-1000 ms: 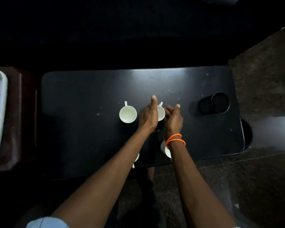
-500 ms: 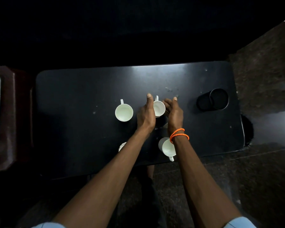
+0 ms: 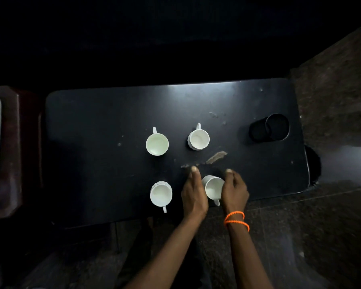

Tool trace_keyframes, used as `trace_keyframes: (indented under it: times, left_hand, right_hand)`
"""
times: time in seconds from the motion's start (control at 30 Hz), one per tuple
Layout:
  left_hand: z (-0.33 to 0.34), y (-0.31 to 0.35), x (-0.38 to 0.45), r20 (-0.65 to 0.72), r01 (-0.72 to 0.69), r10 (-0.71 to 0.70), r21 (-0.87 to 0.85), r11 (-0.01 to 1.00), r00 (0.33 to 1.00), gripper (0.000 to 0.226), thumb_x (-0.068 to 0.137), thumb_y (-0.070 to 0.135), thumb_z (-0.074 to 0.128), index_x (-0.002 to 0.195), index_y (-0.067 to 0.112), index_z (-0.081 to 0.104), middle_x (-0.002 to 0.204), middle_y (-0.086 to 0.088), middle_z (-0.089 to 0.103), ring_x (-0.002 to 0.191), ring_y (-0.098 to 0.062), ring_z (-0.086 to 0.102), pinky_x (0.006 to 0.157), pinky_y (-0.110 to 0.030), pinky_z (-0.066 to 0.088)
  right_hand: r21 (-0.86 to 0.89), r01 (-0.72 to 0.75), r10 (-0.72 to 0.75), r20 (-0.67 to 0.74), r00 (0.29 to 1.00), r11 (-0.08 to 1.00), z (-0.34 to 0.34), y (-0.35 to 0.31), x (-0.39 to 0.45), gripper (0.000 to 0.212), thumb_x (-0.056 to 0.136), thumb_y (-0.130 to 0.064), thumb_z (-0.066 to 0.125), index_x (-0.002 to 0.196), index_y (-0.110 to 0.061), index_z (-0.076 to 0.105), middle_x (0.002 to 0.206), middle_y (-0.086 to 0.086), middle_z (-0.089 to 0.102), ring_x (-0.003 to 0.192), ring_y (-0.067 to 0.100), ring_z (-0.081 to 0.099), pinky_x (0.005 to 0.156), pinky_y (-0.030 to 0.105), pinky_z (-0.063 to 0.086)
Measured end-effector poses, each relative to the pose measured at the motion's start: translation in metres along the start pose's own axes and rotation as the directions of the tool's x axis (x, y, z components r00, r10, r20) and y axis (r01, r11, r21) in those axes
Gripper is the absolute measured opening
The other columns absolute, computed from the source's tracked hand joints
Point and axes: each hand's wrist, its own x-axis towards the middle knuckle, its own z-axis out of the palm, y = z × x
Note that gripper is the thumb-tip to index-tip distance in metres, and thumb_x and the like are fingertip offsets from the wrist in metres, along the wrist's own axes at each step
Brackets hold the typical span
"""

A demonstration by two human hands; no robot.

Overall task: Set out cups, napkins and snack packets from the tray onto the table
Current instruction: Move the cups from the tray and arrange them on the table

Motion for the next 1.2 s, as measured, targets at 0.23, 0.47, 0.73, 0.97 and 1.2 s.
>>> trace_keyframes:
  times: [0.23, 0.47, 0.73, 0.97, 1.2]
  left_hand:
    - [0.011, -0.014, -0.019, 0.071, 0.110, -0.115, 0.067, 0.992, 0.991, 0.069, 0.098, 0.072, 0.021, 0.133, 0.032, 0.065, 0.138, -0.001, 0.066, 0.132, -0.023, 0.057, 0.114, -0.043, 0.039]
    - [-0.001, 0.000, -0.015, 0.042, 0.073, -0.077, 0.100, 0.992, 0.996, 0.066, 0.102, 0.066, 0.025, 0.120, 0.024, 0.072, 0.124, -0.005, 0.073, 0.117, -0.025, 0.065, 0.106, -0.041, 0.046]
    - [-0.008, -0.004, -0.016, 0.058, 0.037, -0.040, 0.048, 0.998, 0.998, 0.062, 0.102, 0.064, 0.027, 0.129, 0.026, 0.068, 0.133, -0.001, 0.070, 0.125, -0.021, 0.061, 0.111, -0.041, 0.043]
    - [-0.035, 0.012, -0.011, 0.073, -0.028, 0.038, -0.131, 0.991, 0.997, 0.056, 0.099, 0.068, 0.033, 0.116, 0.030, 0.072, 0.132, 0.009, 0.067, 0.124, -0.007, 0.057, 0.106, -0.029, 0.040]
    - [-0.118, 0.048, 0.002, -0.112, -0.205, 0.184, -0.222, 0.953, 0.977, 0.072, 0.087, 0.081, 0.030, 0.123, 0.034, 0.071, 0.130, 0.009, 0.071, 0.123, -0.009, 0.064, 0.110, -0.041, 0.049]
  right_hand:
    - [0.124, -0.184, 0.182, 0.028, 0.983, 0.975, -0.002, 0.018, -0.020, 0.033, 0.095, -0.046, 0.054, 0.071, -0.039, 0.076, 0.073, -0.016, 0.074, 0.082, 0.008, 0.069, 0.069, 0.025, 0.047]
    - [0.094, -0.119, 0.117, 0.027, 0.993, 0.988, 0.009, 0.027, -0.026, 0.032, 0.095, -0.048, 0.052, 0.085, -0.030, 0.076, 0.076, -0.016, 0.074, 0.083, 0.009, 0.070, 0.073, 0.027, 0.052]
    - [0.034, 0.005, -0.004, -0.038, 0.999, 0.999, 0.012, 0.027, -0.029, 0.033, 0.101, -0.029, 0.053, 0.125, -0.012, 0.068, 0.126, 0.007, 0.070, 0.117, 0.022, 0.063, 0.103, 0.039, 0.049]
    - [-0.079, 0.364, -0.369, -0.060, 0.928, 0.928, 0.018, -0.009, -0.034, 0.051, 0.093, -0.041, 0.050, 0.128, -0.007, 0.065, 0.129, 0.011, 0.066, 0.123, 0.025, 0.057, 0.103, 0.031, 0.042]
    - [-0.087, 0.727, -0.713, 0.149, 0.686, 0.681, 0.091, -0.076, -0.076, 0.032, 0.095, -0.028, 0.056, 0.119, -0.009, 0.066, 0.117, 0.007, 0.070, 0.110, 0.022, 0.060, 0.098, 0.033, 0.044]
